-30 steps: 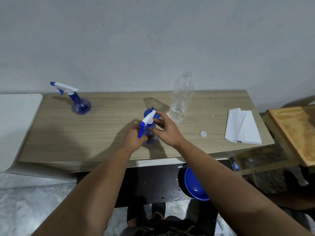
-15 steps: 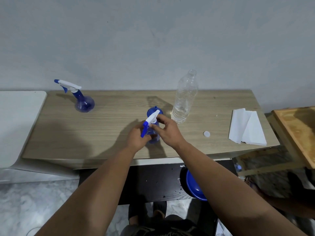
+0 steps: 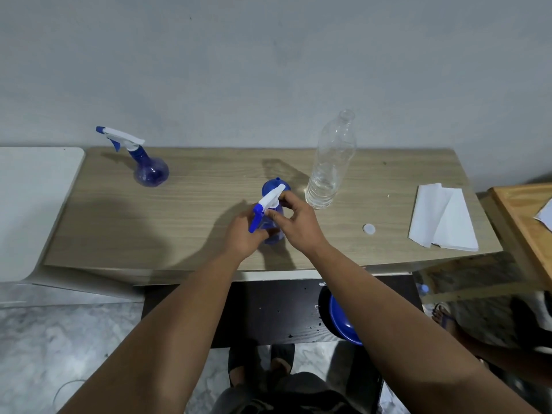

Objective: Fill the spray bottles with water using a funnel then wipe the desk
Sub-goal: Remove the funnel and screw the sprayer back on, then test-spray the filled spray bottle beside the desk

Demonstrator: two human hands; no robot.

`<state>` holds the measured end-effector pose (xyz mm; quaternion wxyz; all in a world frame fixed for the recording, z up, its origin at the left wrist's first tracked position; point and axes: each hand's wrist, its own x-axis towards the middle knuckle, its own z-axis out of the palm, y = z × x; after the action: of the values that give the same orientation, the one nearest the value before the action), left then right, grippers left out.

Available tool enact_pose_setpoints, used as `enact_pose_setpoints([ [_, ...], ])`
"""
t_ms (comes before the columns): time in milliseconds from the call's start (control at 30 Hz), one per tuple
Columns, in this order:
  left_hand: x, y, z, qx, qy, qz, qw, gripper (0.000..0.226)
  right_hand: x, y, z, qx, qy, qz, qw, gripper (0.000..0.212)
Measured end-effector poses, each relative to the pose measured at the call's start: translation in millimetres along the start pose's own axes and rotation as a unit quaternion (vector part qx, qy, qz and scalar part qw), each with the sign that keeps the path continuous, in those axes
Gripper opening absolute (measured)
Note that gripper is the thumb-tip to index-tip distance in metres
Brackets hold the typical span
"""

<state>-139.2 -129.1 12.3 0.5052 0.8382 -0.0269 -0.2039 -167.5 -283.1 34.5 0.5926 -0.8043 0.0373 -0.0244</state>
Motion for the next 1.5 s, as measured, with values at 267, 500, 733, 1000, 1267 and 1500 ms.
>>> enact_pose_setpoints([
  [267, -10, 6, 6, 0.015, -0.016, 0.023, 0.999, 0.033, -2, -1, 2, 0.005, 0.034, 0.023, 0.999, 0.024],
  [500, -39, 3, 24, 0.066, -0.019, -0.013, 0.998, 0.058, -17, -7, -8, 0.033, 0.082, 0.086, 0.992, 0.044],
  [733, -48, 23, 14, 0.109, -0.038, -0.003, 0.993, 0.058, -10, -41, -17, 0.059, 0.0, 0.04, 0.997, 0.043],
  [1000, -70, 0, -25, 0.22, -0.016, -0.017, 0.975, 0.083, -5, -73, 9, 0.067, -0.105, 0.0, 0.992, 0.038],
  [1267, -99, -50, -71, 0.28, 0.16, -0.072, 0.944, 0.074, -14, -70, 56, -0.014, -0.151, -0.017, 0.988, 0.032],
  [1500, -118, -65, -96, 0.307, 0.23, -0.078, 0.92, 0.068, -40, -49, 94, -0.128, -0.18, 0.057, 0.974, 0.015],
])
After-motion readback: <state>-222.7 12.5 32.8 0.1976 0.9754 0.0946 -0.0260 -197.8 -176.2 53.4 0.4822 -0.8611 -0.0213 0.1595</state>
